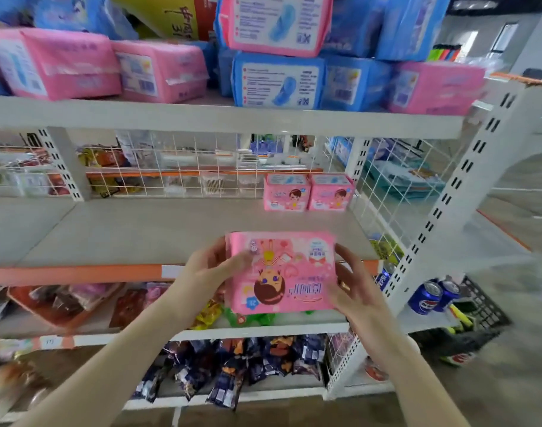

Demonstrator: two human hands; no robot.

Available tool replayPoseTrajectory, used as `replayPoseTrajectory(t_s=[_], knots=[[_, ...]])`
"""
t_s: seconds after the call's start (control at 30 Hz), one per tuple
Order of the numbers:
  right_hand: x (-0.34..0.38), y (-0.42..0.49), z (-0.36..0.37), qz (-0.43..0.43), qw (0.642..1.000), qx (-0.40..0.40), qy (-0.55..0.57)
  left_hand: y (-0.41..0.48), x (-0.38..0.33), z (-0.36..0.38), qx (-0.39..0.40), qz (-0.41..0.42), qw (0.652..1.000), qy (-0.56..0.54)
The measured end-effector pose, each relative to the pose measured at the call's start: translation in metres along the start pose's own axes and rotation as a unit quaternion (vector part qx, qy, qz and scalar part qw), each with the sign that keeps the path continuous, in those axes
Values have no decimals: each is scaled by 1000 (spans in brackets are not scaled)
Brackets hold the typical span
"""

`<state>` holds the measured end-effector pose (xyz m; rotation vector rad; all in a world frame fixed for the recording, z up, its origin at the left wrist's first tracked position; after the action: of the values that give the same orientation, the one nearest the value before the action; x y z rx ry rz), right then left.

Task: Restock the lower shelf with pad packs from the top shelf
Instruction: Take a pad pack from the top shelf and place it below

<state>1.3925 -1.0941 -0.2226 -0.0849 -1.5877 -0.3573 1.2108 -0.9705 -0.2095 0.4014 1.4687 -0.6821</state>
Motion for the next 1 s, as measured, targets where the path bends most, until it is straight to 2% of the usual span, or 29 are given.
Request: replayPoseTrajectory(t_s=[0.17,0.23,0.4,0.5,0.63,0.73,0.9,1.0], knots=[[-4,-10,-27,-2,999,-41,11,4,12,18,29,-3,1000,10],[-1,-11,-35,-5,999,-43,13,6,17,20,38,-9,997,60],[9,-1,-39,-6,1000,-28,4,-2,37,57,158,-66,971,167],[10,6,-38,6,999,-30,-18,-2,44,71,173,-66,967,173],[4,7,-48,30,996,-67,-57,4,55,66,121,-70,982,124],[-20,-10,-54,63,993,-94,-28,9,72,56,78,-74,994,4],[-51,-34,-17,116,993,-24,-12,8,87,63,62,-61,968,-234],[-56,-34,-3,114,993,-39,3,5,96,69,61,-55,970,-229]])
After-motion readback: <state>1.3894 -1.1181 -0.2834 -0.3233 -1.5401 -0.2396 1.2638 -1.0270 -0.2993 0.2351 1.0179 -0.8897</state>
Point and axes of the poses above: each hand's wrist, its own y-axis towards the middle knuckle, its own z-axis out of the palm, x = y × z, the point moved 8 cm from there along y, towards the middle knuckle, and after that the axes turned 4 degrees about -z, right-handed, at the moved point
